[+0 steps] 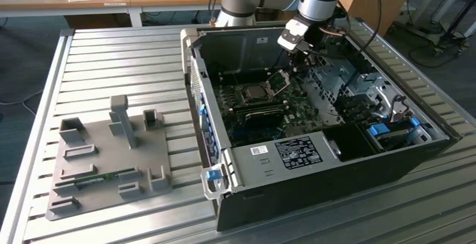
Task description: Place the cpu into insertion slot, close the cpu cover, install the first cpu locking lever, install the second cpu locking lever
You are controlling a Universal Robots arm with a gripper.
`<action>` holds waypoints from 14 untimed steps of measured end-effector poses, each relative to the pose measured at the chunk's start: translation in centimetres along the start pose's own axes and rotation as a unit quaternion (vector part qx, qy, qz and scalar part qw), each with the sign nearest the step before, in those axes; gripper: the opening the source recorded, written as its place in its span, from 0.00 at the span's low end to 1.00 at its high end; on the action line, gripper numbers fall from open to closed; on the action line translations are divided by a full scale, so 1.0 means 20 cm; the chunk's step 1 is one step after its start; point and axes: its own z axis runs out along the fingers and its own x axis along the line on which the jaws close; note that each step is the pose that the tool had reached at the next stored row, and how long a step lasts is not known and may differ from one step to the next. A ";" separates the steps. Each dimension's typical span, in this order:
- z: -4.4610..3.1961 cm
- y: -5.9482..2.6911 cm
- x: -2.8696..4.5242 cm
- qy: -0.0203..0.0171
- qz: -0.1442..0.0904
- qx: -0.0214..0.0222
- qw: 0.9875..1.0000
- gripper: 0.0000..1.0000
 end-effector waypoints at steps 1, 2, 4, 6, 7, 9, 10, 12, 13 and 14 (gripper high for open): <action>0.006 0.000 0.000 0.000 0.000 0.000 1.000 0.11; 0.012 0.001 0.000 0.000 0.000 0.000 1.000 0.11; 0.018 0.001 0.000 0.000 0.000 0.000 1.000 0.11; 0.018 0.001 -0.001 0.000 0.000 0.000 1.000 0.11; 0.019 0.001 -0.001 0.000 0.000 0.000 1.000 0.11; 0.019 0.000 0.000 0.000 0.000 0.000 1.000 0.11; 0.019 -0.003 0.000 0.000 0.000 0.000 1.000 0.11; 0.018 -0.016 0.000 0.000 0.000 -0.002 1.000 0.11; 0.018 -0.025 0.000 0.000 0.000 -0.002 1.000 0.11; 0.018 -0.035 0.000 0.000 0.000 -0.003 1.000 0.11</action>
